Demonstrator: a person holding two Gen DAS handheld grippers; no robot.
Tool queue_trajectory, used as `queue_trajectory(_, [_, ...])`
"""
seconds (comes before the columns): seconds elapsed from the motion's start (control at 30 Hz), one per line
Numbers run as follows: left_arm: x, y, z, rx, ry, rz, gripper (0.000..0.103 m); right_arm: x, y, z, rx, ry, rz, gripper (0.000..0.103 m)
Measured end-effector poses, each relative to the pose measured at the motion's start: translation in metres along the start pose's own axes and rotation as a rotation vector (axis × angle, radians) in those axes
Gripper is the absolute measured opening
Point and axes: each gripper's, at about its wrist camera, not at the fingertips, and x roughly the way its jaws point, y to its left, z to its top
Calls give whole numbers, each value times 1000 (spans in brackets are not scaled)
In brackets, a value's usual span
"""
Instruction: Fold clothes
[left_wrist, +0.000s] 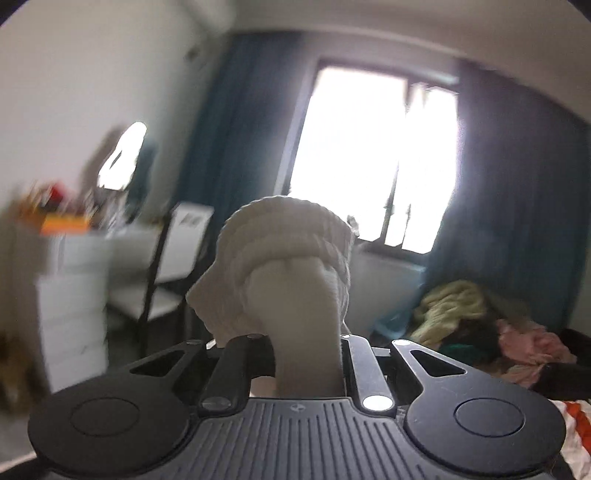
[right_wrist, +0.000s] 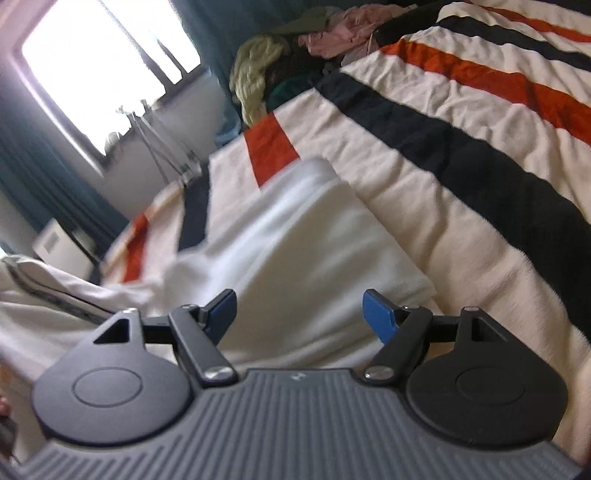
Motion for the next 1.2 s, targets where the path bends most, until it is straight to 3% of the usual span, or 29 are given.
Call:
queue_trajectory(0.13, [-18, -104, -1, 79, -36, -81, 15, -20, -12, 16, 33, -52, -5, 77])
queue_trajectory(0.23, [-26, -171, -20, 149, -43, -130, 15, -33, -28, 29, 73, -90, -31, 77])
queue_trajectory(0.4, [-51, -268, -107, 323, -23, -241, 16, -50, -65, 52, 181, -162, -52, 78])
queue_trajectory(0.5, [-64, -307, -174, 494, 73, -351, 16, -50, -80, 59, 201, -190, -83, 79])
queue_trajectory(0.6, [-72, -332, -234, 659, 166, -424, 16, -39, -91, 59, 232, -158, -78, 79])
queue_trajectory(0.7, [-73, -339, -256, 691, 196, -432, 21, -28, -94, 59, 237, -121, -50, 79])
queue_trajectory(0.73, [-69, -338, -255, 682, 216, -436, 27, -26, -92, 59, 235, -116, -39, 79])
queue_trajectory(0.8, [-62, -336, -251, 663, 255, -444, 52, -24, -90, 58, 230, -109, -13, 79])
queue_trajectory(0.83, [-58, -335, -249, 653, 274, -448, 73, -24, -89, 58, 228, -107, 2, 79])
queue_trajectory(0.87, [-53, -333, -246, 650, 292, -443, 87, -23, -87, 58, 224, -102, 15, 79])
queue_trajectory(1.0, [-23, -266, -223, 653, 391, -485, 91, -22, -76, 55, 181, -77, 46, 79])
queue_trajectory(1.2, [-46, -183, -202, 694, 445, -462, 93, -20, -48, 45, 67, -37, 60, 79])
